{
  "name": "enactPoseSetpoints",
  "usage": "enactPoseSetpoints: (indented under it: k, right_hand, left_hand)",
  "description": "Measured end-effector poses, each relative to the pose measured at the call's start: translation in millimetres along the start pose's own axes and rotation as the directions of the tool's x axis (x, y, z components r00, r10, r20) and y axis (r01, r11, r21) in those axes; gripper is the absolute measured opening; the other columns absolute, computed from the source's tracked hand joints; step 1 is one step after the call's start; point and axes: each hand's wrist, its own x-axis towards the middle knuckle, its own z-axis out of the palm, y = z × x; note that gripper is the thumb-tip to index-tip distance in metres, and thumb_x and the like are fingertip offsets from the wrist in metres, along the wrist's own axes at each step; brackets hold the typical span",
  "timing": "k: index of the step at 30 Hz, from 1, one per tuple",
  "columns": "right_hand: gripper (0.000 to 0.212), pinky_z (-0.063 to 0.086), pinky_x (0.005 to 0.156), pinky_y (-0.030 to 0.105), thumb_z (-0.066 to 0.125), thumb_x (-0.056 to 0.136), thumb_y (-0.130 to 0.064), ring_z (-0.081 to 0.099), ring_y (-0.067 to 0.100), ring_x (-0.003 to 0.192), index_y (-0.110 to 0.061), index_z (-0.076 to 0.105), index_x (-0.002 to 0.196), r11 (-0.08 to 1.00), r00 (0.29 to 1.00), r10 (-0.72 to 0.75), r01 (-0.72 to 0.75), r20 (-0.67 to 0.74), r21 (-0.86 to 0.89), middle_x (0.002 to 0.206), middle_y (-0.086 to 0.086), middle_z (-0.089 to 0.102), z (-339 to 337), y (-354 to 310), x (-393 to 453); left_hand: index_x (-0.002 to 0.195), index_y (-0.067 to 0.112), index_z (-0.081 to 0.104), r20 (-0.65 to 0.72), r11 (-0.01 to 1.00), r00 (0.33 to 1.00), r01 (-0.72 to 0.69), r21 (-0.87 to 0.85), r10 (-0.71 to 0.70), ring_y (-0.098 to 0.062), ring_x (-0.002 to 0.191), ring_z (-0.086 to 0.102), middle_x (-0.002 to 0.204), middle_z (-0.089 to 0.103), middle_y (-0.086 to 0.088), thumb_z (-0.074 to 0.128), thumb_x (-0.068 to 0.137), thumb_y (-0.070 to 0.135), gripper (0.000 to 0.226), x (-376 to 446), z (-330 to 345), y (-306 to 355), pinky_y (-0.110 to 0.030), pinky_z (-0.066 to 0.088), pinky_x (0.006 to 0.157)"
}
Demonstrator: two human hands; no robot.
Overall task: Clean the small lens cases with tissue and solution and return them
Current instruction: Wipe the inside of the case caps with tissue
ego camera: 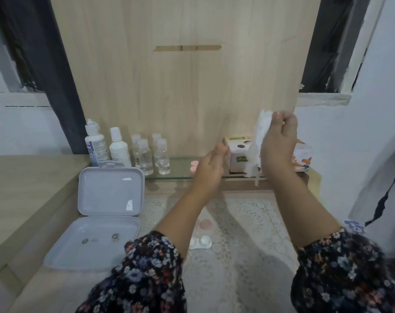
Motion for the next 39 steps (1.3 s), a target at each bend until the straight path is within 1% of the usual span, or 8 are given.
enactPoseSetpoints:
  k: [4,8,12,16,19,23,33,39]
  right_hand:
    - [0.012,0.039,0.071,0.017,0.042,0.103,-0.020,0.047,0.000,0.075,-0.019,0.049,0.093,0.998,0.988,0.057,-0.055,0.146,-0.021,0.083,-0.012,0.050,-2,24,-56]
    - [0.018,0.042,0.067,0.027,0.048,0.102,-0.020,0.050,0.007,0.069,-0.025,0.051,0.085,0.989,0.930,0.135,-0.149,0.341,0.016,0.076,-0.009,0.055,-11,44,-108]
    - [0.009,0.049,0.075,0.031,0.056,0.098,-0.015,0.061,0.014,0.082,-0.023,0.059,0.094,0.979,0.838,0.203,-0.167,0.506,-0.116,0.090,-0.004,0.066,-34,58,-139]
    - [0.016,0.053,0.074,0.026,0.064,0.091,-0.018,0.062,0.018,0.092,-0.030,0.059,0.099,0.873,0.736,0.447,-0.235,0.508,-0.427,0.103,-0.001,0.060,-61,71,-164]
    - [0.025,0.059,0.074,0.032,0.066,0.083,-0.016,0.063,0.017,0.090,-0.031,0.062,0.102,0.824,0.691,0.524,-0.265,0.497,-0.500,0.105,-0.002,0.056,-69,79,-182]
    - [0.025,0.051,0.088,0.030,0.068,0.083,-0.025,0.056,0.006,0.093,-0.023,0.068,0.108,0.788,0.719,0.400,0.046,0.568,-0.614,0.100,-0.011,0.055,-70,84,-177]
    - [0.025,0.035,0.070,0.008,0.064,0.089,-0.025,0.049,0.001,0.087,-0.020,0.067,0.114,0.739,0.736,0.254,0.271,0.628,-0.617,0.098,-0.009,0.055,-70,97,-173]
    - [0.024,0.035,0.066,0.009,0.063,0.087,-0.019,0.050,0.005,0.084,-0.017,0.068,0.111,0.713,0.750,0.226,0.307,0.621,-0.630,0.092,-0.009,0.053,-68,100,-173]
  left_hand:
    - [0.118,0.019,0.063,0.199,0.924,0.966,0.224,-0.309,-0.168,-0.011,0.080,0.068,0.091,0.072,0.003,0.031,0.079,0.067,0.069,-27,-23,-8,-0.026,0.052,0.070]
    - [0.114,0.013,0.066,0.233,0.973,0.961,0.185,-0.139,-0.149,-0.020,0.091,0.067,0.103,0.072,-0.008,0.065,0.089,0.024,0.027,-59,-47,-27,-0.033,0.053,0.081]
    - [0.087,0.010,0.071,-0.053,0.986,0.986,0.156,-0.054,-0.159,-0.015,0.078,0.063,0.082,0.070,0.001,0.066,0.087,0.010,0.005,-80,-70,-39,-0.016,0.049,0.065]
    - [0.090,0.012,0.059,-0.445,0.892,0.843,-0.083,0.444,0.301,-0.009,0.082,0.052,0.088,0.059,0.002,0.053,0.096,0.012,0.009,-102,-88,-58,-0.013,0.040,0.070]
    - [0.105,0.006,0.060,-0.209,0.632,0.822,-0.218,0.744,0.530,-0.017,0.088,0.056,0.096,0.061,-0.006,0.049,0.096,0.008,0.014,-121,-84,-74,-0.026,0.047,0.077]
    - [0.119,0.008,0.060,0.157,0.487,0.907,-0.349,0.801,0.392,-0.024,0.091,0.062,0.100,0.065,-0.008,0.055,0.083,0.001,0.037,-139,-67,-90,-0.037,0.055,0.071]
    - [0.134,0.015,0.052,0.134,0.583,0.971,-0.225,0.781,0.196,-0.012,0.132,0.033,0.143,0.044,0.006,0.052,0.095,0.020,0.040,-136,-68,-101,-0.023,0.028,0.108]
    - [0.084,0.016,0.077,0.244,0.368,0.927,-0.340,0.866,0.284,-0.027,0.100,0.063,0.099,0.072,0.005,0.067,0.074,0.020,0.015,-133,-70,-101,-0.041,0.057,0.070]
